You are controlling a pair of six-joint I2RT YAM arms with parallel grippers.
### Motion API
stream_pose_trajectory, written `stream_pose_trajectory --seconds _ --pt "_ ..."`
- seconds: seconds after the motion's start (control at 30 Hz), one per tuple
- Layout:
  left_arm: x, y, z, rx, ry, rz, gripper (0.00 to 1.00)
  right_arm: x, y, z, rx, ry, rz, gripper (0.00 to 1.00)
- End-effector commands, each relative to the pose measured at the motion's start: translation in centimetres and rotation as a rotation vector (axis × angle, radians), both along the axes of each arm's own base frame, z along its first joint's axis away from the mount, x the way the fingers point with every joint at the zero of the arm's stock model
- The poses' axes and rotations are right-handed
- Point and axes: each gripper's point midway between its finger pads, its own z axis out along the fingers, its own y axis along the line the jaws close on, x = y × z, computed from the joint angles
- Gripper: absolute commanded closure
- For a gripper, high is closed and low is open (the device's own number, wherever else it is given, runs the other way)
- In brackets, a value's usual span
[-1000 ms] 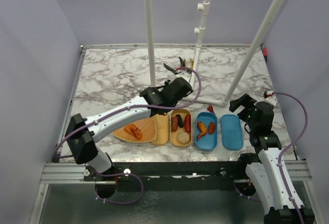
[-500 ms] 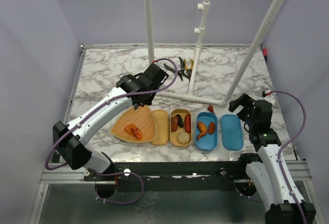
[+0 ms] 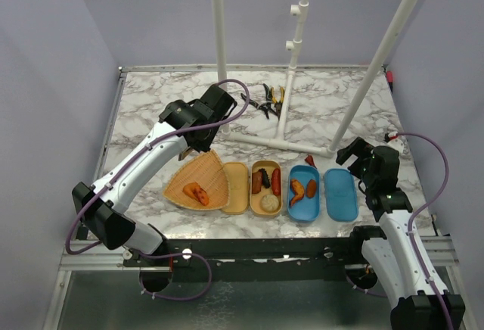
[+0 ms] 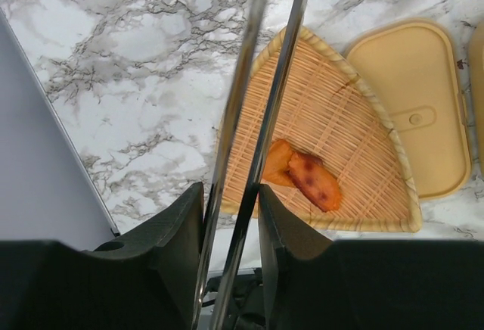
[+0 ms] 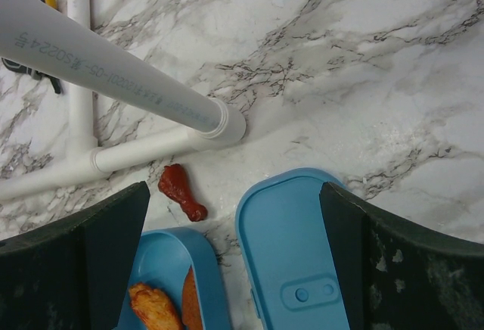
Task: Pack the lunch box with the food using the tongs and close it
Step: Adjust the clamp on the plate.
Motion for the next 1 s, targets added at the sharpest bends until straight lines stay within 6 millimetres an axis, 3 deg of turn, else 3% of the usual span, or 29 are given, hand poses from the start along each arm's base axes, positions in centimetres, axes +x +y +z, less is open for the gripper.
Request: stream_pose_trajectory --seconds 0.0,0.23,0.5,0.63,0.97 --pt "-0.9 0.4 1.1 -0.043 0.003 -0.003 0.66 0.8 -0.5 1.5 -0.026 -0.046 -0.013 0.0" --pt "-0.4 2.5 1.9 -0.023 -0.049 0.102 0.65 0.7 -0.7 1.3 -0.036 -0.039 -0.017 0.0" --pt "0.0 3.2 1.7 -0.002 -0.046 0.141 0.65 0.3 -0.9 1.3 -0.037 -0.048 -0.031 0.0" --pt "1.3 3.7 -1.2 0.024 -0.1 0.209 0.67 0.5 -0.7 1.1 -0.03 -0.048 -0.027 0.0" --pt "5.3 0.0 -6.9 -0.209 -0.261 0.315 0.67 0.2 -0.7 1.3 -0.03 -0.056 -0.027 0.0"
